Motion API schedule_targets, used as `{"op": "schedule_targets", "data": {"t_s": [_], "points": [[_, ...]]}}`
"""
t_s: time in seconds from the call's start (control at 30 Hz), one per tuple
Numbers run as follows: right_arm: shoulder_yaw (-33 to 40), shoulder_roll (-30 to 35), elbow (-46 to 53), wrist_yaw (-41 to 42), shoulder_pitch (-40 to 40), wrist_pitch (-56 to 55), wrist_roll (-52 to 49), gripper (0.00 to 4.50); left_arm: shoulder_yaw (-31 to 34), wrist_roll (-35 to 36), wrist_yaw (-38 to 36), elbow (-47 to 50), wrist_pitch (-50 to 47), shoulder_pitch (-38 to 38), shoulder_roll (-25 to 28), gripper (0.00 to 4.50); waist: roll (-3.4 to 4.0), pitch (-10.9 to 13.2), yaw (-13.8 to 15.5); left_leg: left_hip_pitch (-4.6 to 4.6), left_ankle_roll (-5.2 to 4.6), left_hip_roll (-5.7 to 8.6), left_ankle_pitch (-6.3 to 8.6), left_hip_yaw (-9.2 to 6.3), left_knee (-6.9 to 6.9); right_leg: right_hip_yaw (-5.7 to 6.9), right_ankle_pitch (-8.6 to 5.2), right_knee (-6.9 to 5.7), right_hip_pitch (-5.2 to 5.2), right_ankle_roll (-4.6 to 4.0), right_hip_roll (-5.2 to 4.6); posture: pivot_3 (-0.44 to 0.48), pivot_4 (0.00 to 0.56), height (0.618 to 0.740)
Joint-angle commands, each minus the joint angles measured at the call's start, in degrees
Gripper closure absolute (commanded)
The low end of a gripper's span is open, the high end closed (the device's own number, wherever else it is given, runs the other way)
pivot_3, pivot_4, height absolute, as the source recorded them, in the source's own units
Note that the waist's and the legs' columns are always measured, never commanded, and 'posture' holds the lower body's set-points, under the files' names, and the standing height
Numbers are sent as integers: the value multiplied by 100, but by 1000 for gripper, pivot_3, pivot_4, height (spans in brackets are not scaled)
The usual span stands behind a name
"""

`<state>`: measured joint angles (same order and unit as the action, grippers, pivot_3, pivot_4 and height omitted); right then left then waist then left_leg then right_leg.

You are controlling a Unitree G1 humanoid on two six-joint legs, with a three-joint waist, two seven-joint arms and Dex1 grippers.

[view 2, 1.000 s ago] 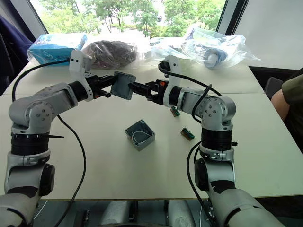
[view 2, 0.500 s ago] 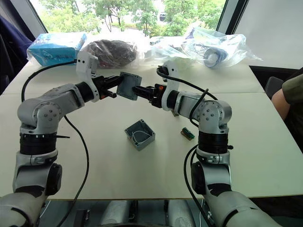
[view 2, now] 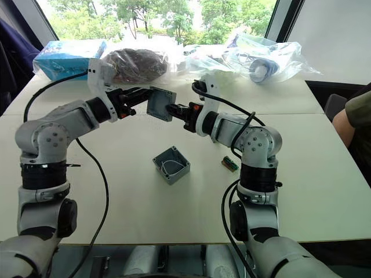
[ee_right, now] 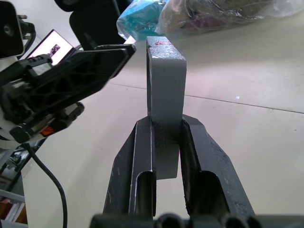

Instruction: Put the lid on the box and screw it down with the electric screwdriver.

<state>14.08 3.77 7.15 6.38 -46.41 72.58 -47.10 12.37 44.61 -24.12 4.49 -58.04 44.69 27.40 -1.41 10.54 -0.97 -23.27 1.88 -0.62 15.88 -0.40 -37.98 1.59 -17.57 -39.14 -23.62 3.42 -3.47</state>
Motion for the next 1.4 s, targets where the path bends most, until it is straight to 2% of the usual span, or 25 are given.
{"op": "schedule_targets", "data": {"t_s": [0.03, 0.13, 0.17, 0.27, 0.3, 0.37, 0.5, 0.63, 0.67, 0.7, 0.77, 0.87, 1.13, 1.4], "points": [[55, 43, 328, -1, -37, -209, -61, 4361, 600, 518, -146, -164, -323, 219, 226, 1194, 0, 0, -4, 0, 0, 0, 0, 0, 0, 0, 0, 0, 0, 0, 1, 0, 150, 740], [-92, 251, 623, 89, 120, -591, 176, 4361, 1042, 936, -175, -482, -755, 279, 466, 90, 0, 0, -17, 0, 0, -2, 0, 0, 0, 0, 0, 0, -2, 0, 3, 0, 150, 740], [-292, 498, 901, 203, 275, -943, 473, 4361, 1212, 1048, -212, -658, -892, 301, 608, 90, 0, 0, -15, 0, 0, -2, 0, -1, 1, 0, 0, 0, -2, 0, 5, 0, 150, 740], [-1440, 1906, 2128, 806, 1131, -2456, 1959, 4361, 1488, 1187, -383, -1159, -1080, 362, 991, 90, 3, 2, 28, -8, -3, 5, 2, -7, 1, 4, -2, 6, -4, 4, 14, 0, 150, 740], [-1823, 2427, 2497, 942, 1536, -3210, 2653, 4361, 1510, 1196, -412, -1290, -1083, 399, 1031, 368, 3, 2, 38, -8, -9, 8, 5, -6, 1, 4, -3, 12, -3, 5, 14, 0, 150, 740], [-2266, 3079, 2887, 1028, 2135, -4327, 3651, 4361, 1511, 1185, -451, -1448, -1083, 454, 1057, 870, 0, 2, 28, -10, -16, 22, 10, -6, -1, 5, -7, 19, 2, 13, 7, 0, 150, 740], [-2555, 3582, 3058, 955, 3171, -5775, 4899, 4361, 1252, 1111, -624, -1445, -1142, 418, 1037, 2470, -4, 4, 0, -5, -14, 19, 8, -3, -3, 2, 0, 21, 8, 30, 2, 0, 150, 740], [-3178, 4241, 2995, 600, 4024, -7583, 7164, 4361, 439, 838, -1199, -1223, -1051, 233, 1063, 4122, -4, 4, 20, -1, 29, 16, -16, -4, -5, 2, 2, 16, 11, 32, 3, 0, 150, 740], [-3274, 4280, 2937, 508, 4106, -7818, 7546, 4361, 258, 729, -1339, -1174, -951, 210, 1091, 4397, -6, 4, 14, 1, 31, 17, -17, -3, -5, 1, 2, 16, 12, 32, 3, 0, 150, 740], [-3295, 4262, 2887, 459, 4161, -7965, 7762, 4361, 160, 659, -1430, -1151, -882, 201, 1113, 4397, -5, 4, 9, 1, 36, 14, -20, -3, -6, 0, 2, 17, 12, 32, 7, 0, 150, 740], [-3571, 4144, 2604, 169, 4205, -8290, 8719, 4361, -467, 94, -1981, -945, -128, 116, 1231, 4397, -6, 3, 1, 2, 43, 11, -24, -3, -6, -2, 2, 14, 12, 31, 10, 0, 150, 740], [-3771, 3812, 2248, -173, 4162, -8411, 9785, 4361, -1159, -280, -2787, -1028, 241, 277, 1338, 4397, -6, 3, 29, 7, 54, 5, -31, -5, -5, -2, 3, 13, 16, 29, 22, 0, 150, 740], [-3880, 3104, 1637, -48, 3974, -8446, 10618, 4361, -2189, -1105, -4170, -1662, 1043, 877, 1145, 4397, -6, 3, 34, 5, 50, 7, -29, -5, -11, -1, 4, 11, 17, 26, 25, 0, 150, 740], [-3891, 2821, 1568, 99, 4097, -8435, 10959, 4361, -2682, -1844, -4839, -2031, 1862, 906, 920, 4397, -6, 3, 27, 6, 20, 3, -13, -7, -12, -2, 4, 6, 17, 26, 29, 0, 150, 740]]}}
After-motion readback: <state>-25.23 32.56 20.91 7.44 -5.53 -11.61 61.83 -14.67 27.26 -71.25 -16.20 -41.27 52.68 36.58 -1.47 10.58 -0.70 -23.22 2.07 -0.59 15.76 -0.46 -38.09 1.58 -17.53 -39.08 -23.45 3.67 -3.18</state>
